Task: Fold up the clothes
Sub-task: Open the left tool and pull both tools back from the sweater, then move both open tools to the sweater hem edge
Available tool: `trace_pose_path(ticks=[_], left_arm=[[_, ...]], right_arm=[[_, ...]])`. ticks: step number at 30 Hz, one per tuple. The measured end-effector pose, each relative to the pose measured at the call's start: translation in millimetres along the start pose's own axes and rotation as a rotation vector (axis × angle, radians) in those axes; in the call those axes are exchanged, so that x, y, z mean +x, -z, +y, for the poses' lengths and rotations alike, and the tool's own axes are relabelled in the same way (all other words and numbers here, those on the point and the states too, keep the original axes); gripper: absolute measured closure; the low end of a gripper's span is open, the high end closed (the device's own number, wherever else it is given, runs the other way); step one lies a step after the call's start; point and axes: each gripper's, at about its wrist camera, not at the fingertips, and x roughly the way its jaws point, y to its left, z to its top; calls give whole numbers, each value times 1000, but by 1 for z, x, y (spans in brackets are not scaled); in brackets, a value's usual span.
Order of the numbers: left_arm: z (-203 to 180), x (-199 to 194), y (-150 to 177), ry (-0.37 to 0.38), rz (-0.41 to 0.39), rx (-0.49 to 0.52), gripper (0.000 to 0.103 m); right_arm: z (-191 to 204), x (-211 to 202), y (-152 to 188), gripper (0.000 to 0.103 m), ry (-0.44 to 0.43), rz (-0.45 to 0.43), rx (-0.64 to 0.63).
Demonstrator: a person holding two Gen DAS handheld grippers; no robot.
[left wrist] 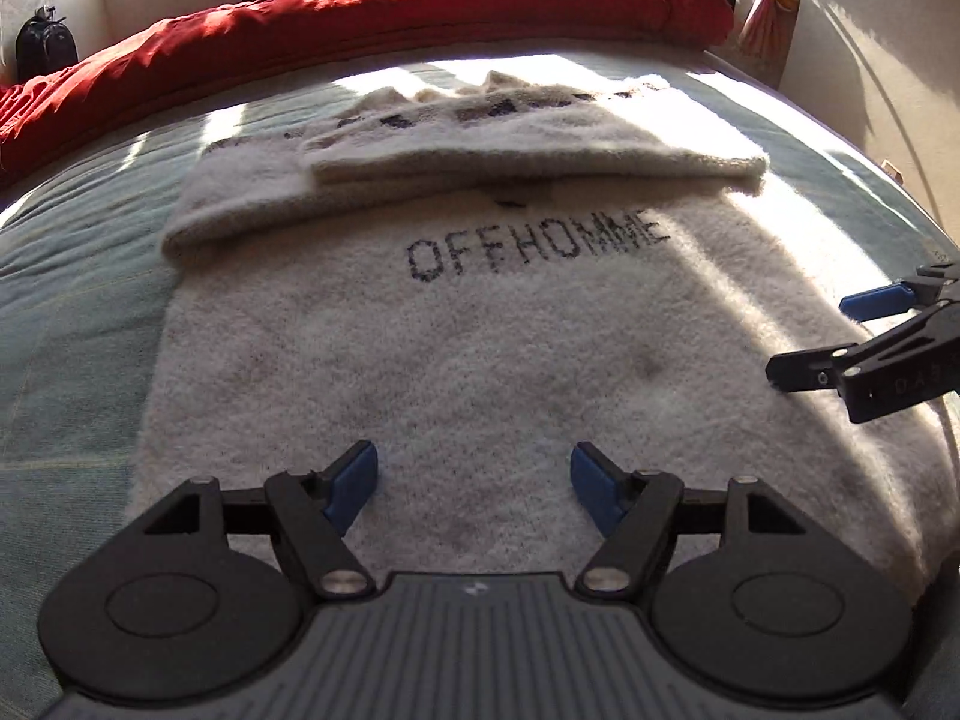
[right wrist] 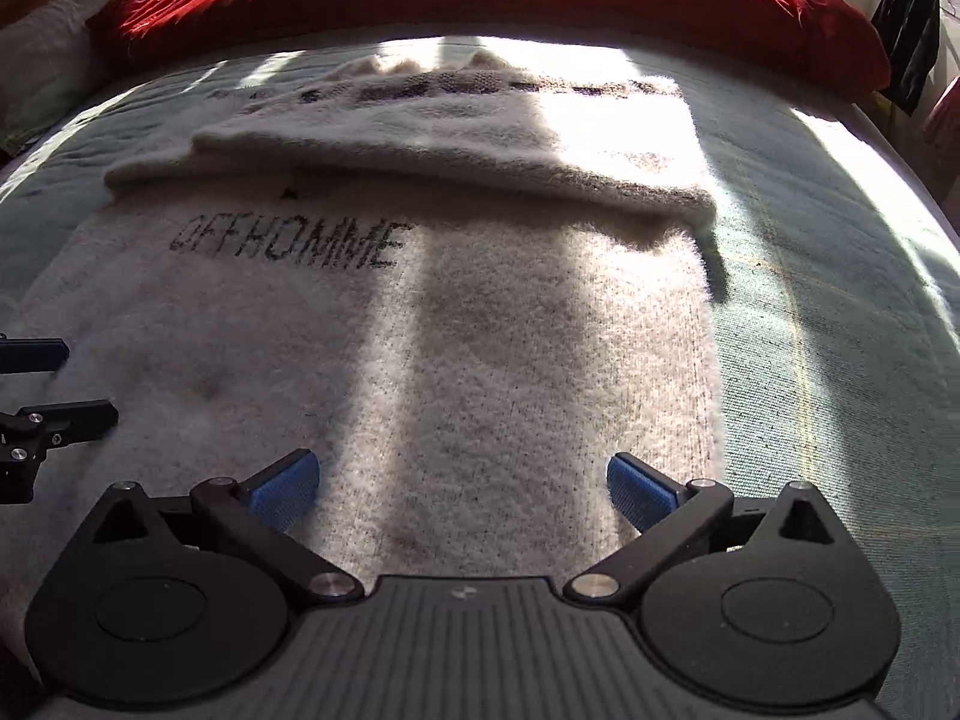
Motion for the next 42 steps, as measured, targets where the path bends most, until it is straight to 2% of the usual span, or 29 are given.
trace_pose_path(ticks=[5,11,15,17,19,20,22,27,33,38,40,42], left_arm=[[-9,-21,30,5,16,23,23],[-13,-36,54,4,28,15,15],[-17,-43,58,5,48,24,14],[-18,-48,53,37,22,58,14],[-14,-48,43,38,-17,71,14],[-10,-45,36,36,-27,63,14],[9,-33,23,51,-3,-17,14],[54,-10,11,81,105,-189,15],[56,-29,8,24,146,-12,15],[51,-46,-9,20,0,68,14],[45,-35,-9,32,1,61,14],[40,-23,-5,47,14,46,14]], right_arm=[[6,-13,28,0,1,22,-17],[6,-17,43,0,0,-19,12],[8,-15,43,0,11,-21,7],[8,-16,45,0,12,-30,4],[8,-16,45,0,11,-35,6],[8,-16,45,0,10,-35,5],[7,-16,44,0,9,-34,5],[5,-17,45,0,-7,-35,0],[7,-20,40,0,-24,-18,-68],[16,-31,25,0,-45,-39,-173],[24,-29,19,0,-41,-64,-217],[32,-19,17,0,-58,-38,-220]])
